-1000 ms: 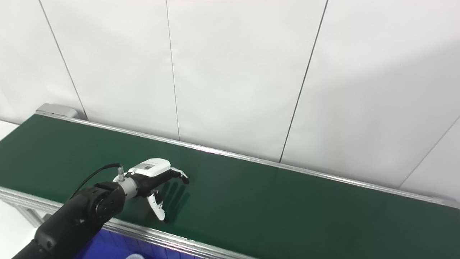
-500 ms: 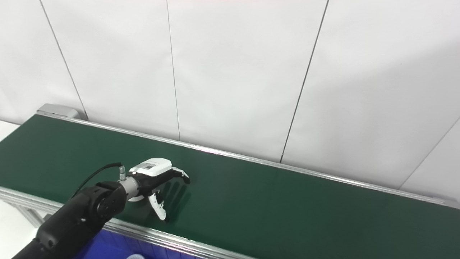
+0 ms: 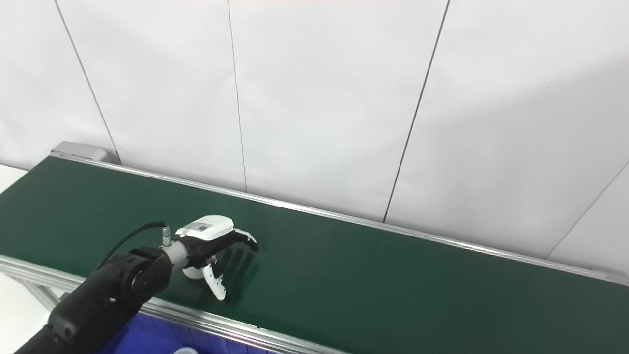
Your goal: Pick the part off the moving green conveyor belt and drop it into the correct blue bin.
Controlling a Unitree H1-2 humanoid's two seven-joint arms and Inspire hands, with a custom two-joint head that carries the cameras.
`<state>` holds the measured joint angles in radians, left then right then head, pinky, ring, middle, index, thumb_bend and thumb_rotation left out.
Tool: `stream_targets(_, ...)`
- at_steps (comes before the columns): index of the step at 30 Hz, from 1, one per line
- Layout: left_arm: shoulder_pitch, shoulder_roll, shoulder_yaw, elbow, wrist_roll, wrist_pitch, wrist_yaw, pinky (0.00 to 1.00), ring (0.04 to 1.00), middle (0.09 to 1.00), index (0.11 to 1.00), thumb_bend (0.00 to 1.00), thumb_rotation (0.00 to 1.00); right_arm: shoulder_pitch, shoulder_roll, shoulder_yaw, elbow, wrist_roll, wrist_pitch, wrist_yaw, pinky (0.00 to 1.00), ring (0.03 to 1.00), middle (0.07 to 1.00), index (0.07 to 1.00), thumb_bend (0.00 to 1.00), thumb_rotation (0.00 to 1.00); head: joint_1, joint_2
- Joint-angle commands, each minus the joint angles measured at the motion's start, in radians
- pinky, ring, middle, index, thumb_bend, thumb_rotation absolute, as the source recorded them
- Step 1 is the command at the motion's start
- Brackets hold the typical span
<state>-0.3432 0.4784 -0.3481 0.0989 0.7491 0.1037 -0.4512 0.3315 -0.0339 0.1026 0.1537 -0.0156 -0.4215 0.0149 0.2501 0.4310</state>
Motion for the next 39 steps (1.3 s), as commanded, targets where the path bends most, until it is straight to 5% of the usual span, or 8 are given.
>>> stream_targets(1,-0.034,0.027,0.006,-0.015,0.010,-0.008,0.014,0.82,0.854,0.858,0.788,0.93,0.02,0.004,0.005,-0.001,-0.029,0.005,-0.048,0.002,0.70,0.757,0.796,0.889,0.37,0.80,0.000,0.001)
stream_targets(39,-0.010,0.047,-0.042,-0.018,0.086,-0.036,0.027,0.81,0.823,0.823,0.764,0.94,0.00,0.006,0.001,-0.005,-0.034,0.005,-0.048,0.002,0.70,0.753,0.797,0.886,0.41,0.81,-0.005,0.012)
